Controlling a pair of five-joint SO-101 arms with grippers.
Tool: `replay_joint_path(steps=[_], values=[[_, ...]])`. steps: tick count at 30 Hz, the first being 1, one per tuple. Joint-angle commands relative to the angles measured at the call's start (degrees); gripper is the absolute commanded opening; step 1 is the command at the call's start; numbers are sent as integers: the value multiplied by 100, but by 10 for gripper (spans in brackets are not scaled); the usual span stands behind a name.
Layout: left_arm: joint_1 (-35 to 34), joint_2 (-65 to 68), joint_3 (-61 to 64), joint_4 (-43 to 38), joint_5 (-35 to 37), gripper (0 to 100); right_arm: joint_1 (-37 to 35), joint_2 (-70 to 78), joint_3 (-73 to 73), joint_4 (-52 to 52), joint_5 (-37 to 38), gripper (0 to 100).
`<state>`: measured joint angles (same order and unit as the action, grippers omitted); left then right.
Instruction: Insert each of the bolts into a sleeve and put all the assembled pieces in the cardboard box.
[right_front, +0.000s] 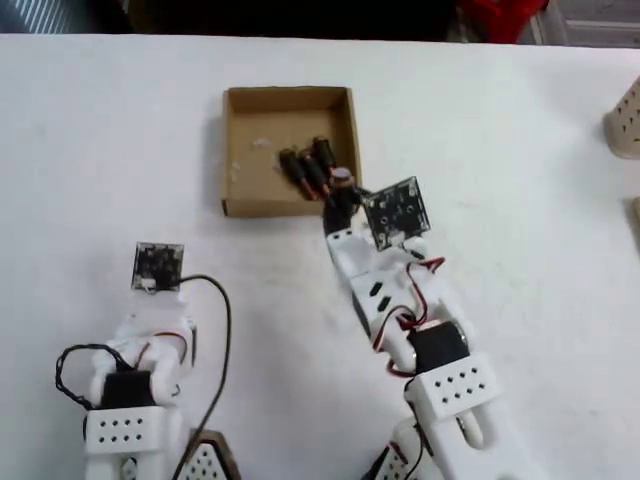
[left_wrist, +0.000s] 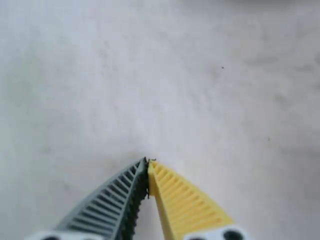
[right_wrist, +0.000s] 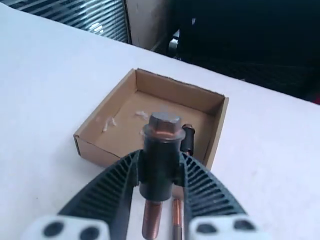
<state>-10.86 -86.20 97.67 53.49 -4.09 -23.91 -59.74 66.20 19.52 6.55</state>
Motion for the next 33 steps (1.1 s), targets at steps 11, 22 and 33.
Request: replay_joint_path(steps=[11,22,33], values=[[-57,-31,-149,44,-53,24,57,2800,-3200,1103,0,17],[-57,-31,-158,44,-53,24,629,5710,-5380,1095,-9,17],[-57,-31,-158,44,-53,24,681,7758,-6857,1103,-9,18]])
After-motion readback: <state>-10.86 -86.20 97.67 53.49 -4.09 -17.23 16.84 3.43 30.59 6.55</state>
